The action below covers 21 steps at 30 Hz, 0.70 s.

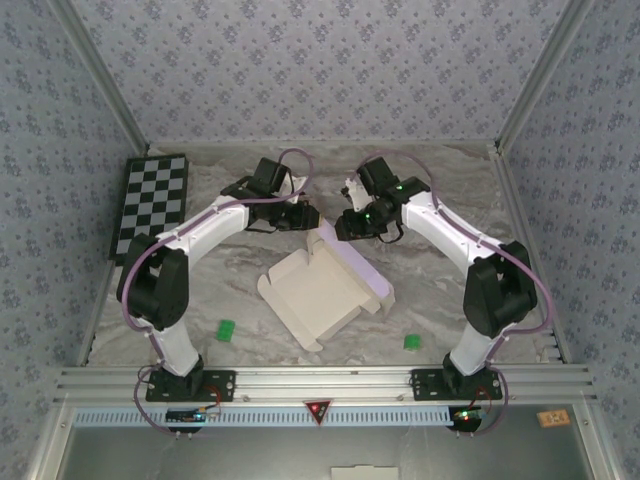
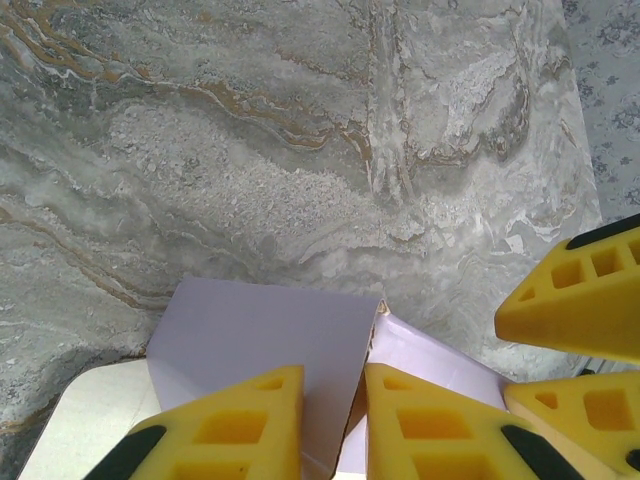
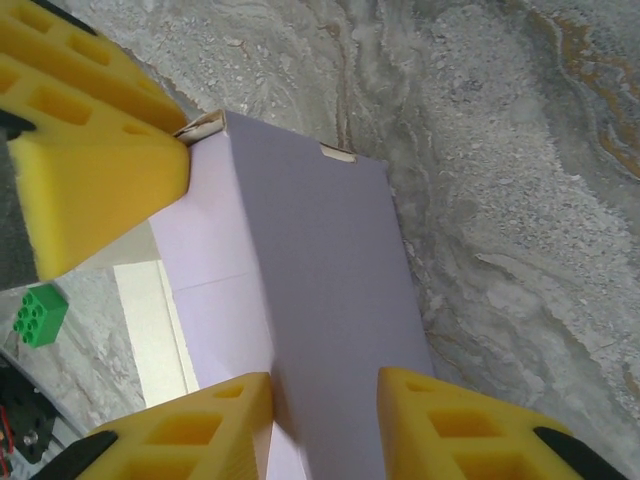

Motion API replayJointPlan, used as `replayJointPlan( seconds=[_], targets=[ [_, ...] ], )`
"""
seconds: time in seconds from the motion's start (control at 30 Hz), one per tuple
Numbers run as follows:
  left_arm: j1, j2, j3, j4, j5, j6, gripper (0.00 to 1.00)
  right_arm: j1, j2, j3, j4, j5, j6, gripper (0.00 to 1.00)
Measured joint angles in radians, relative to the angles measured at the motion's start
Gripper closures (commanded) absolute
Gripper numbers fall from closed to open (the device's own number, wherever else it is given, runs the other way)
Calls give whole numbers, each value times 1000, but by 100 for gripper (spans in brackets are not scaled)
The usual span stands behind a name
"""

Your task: Fold the paper box

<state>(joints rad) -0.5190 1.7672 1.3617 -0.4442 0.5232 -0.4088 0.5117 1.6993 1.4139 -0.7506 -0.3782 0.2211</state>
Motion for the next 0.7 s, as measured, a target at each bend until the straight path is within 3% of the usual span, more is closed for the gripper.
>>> replayJointPlan(
  seconds=[0.17, 0.33, 0.7],
  targets=[
    [0, -10, -10, 4, -7, 0, 77, 0, -12, -29, 38, -31, 0, 76],
    [0, -33, -31, 5, -37, 5, 64, 0, -17, -40, 52, -40, 0, 77],
    [93, -181, -187, 40, -101, 32, 60, 4, -18, -41, 61, -34, 0, 77]
  ],
)
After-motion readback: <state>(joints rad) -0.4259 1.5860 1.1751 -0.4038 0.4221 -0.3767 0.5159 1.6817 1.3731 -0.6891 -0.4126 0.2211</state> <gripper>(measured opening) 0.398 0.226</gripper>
